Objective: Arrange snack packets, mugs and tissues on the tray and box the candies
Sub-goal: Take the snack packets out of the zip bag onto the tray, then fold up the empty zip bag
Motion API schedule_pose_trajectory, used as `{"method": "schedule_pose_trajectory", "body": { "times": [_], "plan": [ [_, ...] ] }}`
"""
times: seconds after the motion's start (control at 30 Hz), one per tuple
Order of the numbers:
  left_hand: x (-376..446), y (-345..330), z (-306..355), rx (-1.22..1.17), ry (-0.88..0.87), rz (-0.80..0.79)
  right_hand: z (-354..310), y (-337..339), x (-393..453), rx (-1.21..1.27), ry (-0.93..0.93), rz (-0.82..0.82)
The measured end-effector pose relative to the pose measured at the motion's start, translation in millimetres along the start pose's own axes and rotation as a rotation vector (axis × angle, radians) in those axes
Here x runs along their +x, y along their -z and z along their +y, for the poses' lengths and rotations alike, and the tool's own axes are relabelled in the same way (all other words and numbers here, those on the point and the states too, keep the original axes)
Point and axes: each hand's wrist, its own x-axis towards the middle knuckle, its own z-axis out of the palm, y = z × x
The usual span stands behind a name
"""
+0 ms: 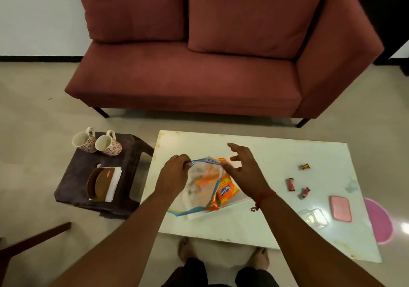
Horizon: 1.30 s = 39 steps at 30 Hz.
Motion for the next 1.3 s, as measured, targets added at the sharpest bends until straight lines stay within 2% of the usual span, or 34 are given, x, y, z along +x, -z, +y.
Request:
{"method": "schedule_pose_trajectory", "body": {
  "times": [0.1,0.17,0.3,0.43,0.6,0.77,0.87,0.93,1.0,1.07,1.1,1.2,1.23,1.3],
  "plan": [
    [8.0,-3.4,54.9,-0.010,-0.080,0.051,-19.7,36.1,2.1,-0.471,0.144,-0.109],
    [10.7,-5.1,88.4,-0.022,-0.135,0.101,-29.8,61.9,6.9,-0.534,0.149,-0.036],
    [13.1,-7.3,124.4,-0.099,-0.130,0.156,-39.4,112.4,14.9,-0.381,0.145,0.196],
    [11.8,-7.0,123.8,-0.133,0.014,0.117,-43.1,156.4,19.8,-0.209,0.075,0.330],
    [5.8,9.1,114.1,-0.499,0.205,0.125,-37.8,186.3,19.5,0.025,-0.098,0.254],
    [14.0,37.1,125.1,-0.906,0.306,0.179,-50.5,192.2,18.0,0.093,-0.069,0.176],
    [15.4,59.7,120.4,-1.135,0.254,0.187,-62.5,193.7,12.6,0.120,0.025,0.016],
    [14.4,74.8,109.5,-1.203,0.154,0.088,-69.4,191.4,12.2,0.035,0.085,0.048],
    [14.3,89.4,96.5,-0.933,0.006,0.025,-78.6,187.4,15.4,-0.052,0.117,0.176],
    [17.6,101.3,88.8,-0.629,-0.096,0.082,-87.9,183.3,19.8,0.000,0.136,0.256],
    [19.7,107.8,88.3,-0.596,-0.123,0.117,-92.5,180.3,22.0,0.081,0.144,0.301],
    [28.5,121.5,98.0,-0.771,-0.138,0.208,-108.5,167.9,25.3,0.450,0.164,0.458],
    [30.8,126.2,104.2,-0.890,-0.112,0.231,-113.4,161.8,25.4,0.563,0.165,0.453],
    [35.3,136.2,115.5,-1.170,-0.077,0.217,-116.5,148.1,25.4,0.696,0.153,0.327]
  ]
}}
